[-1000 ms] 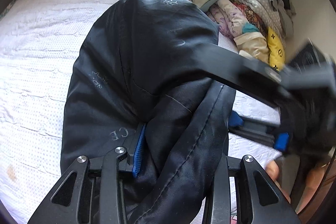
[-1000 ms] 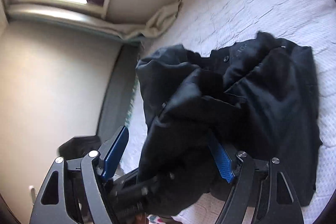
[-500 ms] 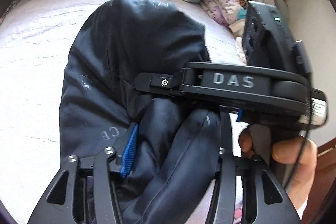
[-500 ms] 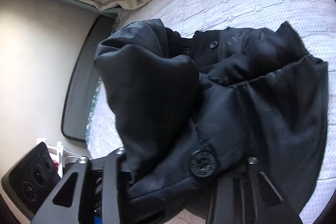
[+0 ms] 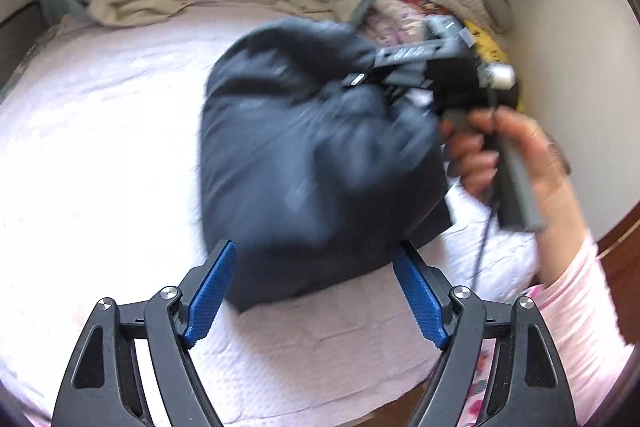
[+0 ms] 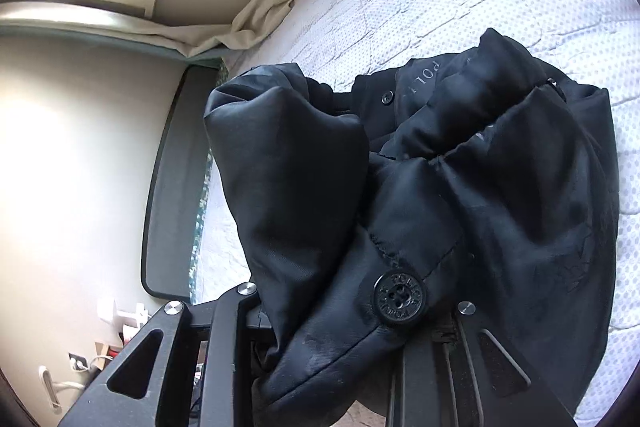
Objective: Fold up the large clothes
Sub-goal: 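Press the folded coat bundle with the left gripper while the right gripper holds the edge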
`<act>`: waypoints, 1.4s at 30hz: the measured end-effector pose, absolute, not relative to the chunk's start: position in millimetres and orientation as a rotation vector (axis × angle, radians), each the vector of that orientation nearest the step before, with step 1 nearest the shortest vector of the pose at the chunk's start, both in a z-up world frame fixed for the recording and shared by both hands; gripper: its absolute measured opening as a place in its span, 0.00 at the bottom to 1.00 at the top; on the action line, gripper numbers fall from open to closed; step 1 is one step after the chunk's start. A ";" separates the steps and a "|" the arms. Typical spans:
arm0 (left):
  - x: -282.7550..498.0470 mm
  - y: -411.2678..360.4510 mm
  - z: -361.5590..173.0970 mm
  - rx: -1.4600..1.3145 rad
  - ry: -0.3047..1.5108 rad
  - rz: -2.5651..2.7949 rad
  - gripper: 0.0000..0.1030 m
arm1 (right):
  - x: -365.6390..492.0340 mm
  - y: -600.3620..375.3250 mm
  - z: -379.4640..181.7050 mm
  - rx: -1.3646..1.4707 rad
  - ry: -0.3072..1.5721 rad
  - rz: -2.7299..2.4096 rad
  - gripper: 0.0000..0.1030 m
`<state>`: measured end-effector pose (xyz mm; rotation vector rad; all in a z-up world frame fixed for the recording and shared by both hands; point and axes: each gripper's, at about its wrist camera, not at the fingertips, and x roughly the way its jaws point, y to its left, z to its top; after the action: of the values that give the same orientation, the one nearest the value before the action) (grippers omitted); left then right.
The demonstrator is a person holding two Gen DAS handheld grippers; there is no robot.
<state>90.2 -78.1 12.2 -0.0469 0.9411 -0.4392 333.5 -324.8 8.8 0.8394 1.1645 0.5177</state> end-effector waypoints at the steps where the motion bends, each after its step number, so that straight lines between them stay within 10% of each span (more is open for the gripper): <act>1: 88.7 -77.6 3.9 -0.052 0.949 -0.431 0.81 | 333.4 -325.4 9.9 0.843 1.158 0.514 0.22; 22: 134.7 -88.2 -91.1 -0.021 1.085 -0.254 0.85 | 289.8 -379.6 59.0 0.768 0.979 0.455 0.14; 42: 140.0 -99.3 57.7 0.120 0.827 -0.636 0.83 | 283.7 -425.5 27.9 0.770 1.020 0.331 0.14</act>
<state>140.0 -99.3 57.7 0.1204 0.8266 -0.6360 283.7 -425.5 27.9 0.7700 1.0201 0.3310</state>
